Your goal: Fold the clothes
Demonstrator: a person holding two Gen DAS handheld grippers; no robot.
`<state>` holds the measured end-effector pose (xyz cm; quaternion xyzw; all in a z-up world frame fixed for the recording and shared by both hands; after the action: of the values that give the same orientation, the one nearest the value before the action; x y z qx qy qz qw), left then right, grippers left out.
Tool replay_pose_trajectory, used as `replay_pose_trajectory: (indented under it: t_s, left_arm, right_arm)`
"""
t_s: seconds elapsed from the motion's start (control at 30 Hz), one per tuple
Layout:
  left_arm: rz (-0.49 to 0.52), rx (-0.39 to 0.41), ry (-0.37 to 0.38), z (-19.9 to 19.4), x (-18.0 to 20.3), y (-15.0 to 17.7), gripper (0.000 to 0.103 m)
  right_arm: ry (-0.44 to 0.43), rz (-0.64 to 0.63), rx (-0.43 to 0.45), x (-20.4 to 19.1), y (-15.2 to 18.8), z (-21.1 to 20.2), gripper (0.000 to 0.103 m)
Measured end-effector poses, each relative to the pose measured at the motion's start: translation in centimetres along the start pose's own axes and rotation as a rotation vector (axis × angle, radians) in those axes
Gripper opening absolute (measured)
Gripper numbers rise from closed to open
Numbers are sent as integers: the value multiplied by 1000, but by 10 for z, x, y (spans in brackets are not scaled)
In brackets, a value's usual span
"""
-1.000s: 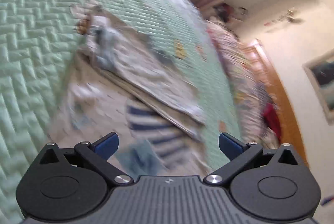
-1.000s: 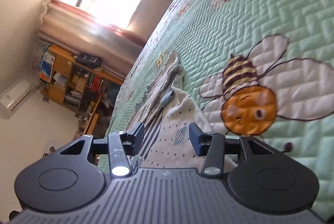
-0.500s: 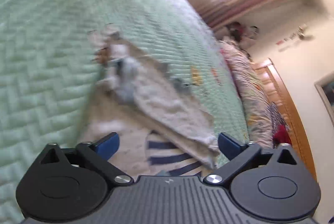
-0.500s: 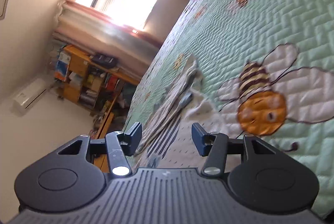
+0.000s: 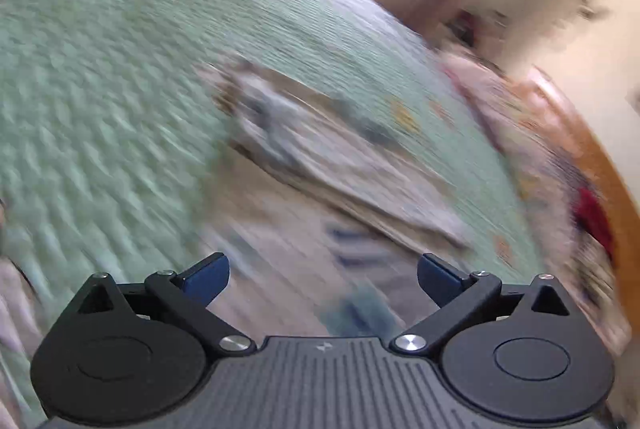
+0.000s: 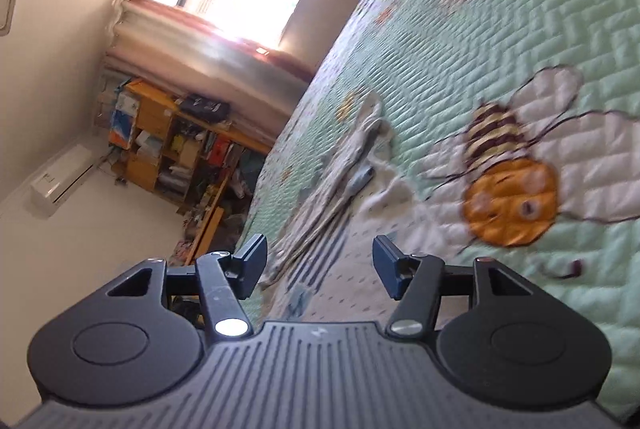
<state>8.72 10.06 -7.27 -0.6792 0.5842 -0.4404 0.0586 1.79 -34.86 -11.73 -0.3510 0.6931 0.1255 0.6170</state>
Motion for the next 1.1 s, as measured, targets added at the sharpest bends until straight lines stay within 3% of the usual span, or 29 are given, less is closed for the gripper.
replay_pose_trajectory:
  t_s: [0.03, 0.1, 0.13, 0.2, 0.3, 0.4, 0.47, 0.63, 0.7, 0.73, 0.77, 0.93, 1.1]
  left_arm:
    - [16, -31, 38, -1, 5, 10, 102]
    - [27, -91, -9, 4, -1, 32, 102]
    - [13, -86, -27, 3, -9, 41, 94]
    - [-45, -25, -23, -5, -27, 52, 90]
    - [-49, -8, -70, -22, -25, 55, 90]
    - [-1, -5, -114, -39, -14, 50, 98]
    - [9, 12, -85, -52, -10, 48, 100]
    - [58, -84, 25, -42, 1, 63, 102]
    - [42, -104, 18, -38, -6, 71, 101]
    - [29, -111, 7, -36, -11, 76, 92]
    - [16, -118, -4, -34, -16, 80, 90]
    - [-10, -100, -93, -57, -29, 79, 90]
    - [-37, -106, 29, -71, -20, 83, 100]
  right_arm:
    - [-6, -11, -15, -3, 3, 3, 61]
    - [-9, -32, -43, -7, 8, 8, 61]
    - [-10, -37, -53, -8, 10, 9, 62]
    - [-8, -41, -57, -9, 13, 7, 62]
    - [8, -45, -49, -7, 13, 2, 63]
    - [21, -32, -48, -5, 14, 1, 63]
    - [21, -37, -50, -8, 17, 1, 63]
    - [15, -60, -78, -16, 24, 5, 64]
    - [28, -68, -93, -16, 27, 7, 67]
    - [43, -71, -101, -15, 28, 7, 69]
    - [59, -74, -108, -14, 29, 8, 69]
    - [100, -79, -86, -9, 29, -4, 70]
    - [78, -79, -90, -12, 27, -6, 70]
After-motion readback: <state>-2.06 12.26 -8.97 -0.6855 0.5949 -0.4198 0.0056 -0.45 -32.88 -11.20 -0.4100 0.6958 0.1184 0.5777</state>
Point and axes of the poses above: each gripper's, at about its wrist camera, not at the fingertips, and z roughly the way its jaws point, x to its right, y to its underside, the point moved 1 cm from there along z, roughly the way its jaws point, and after that the axes turned 10 degrees about z, right-handed, at the moved point
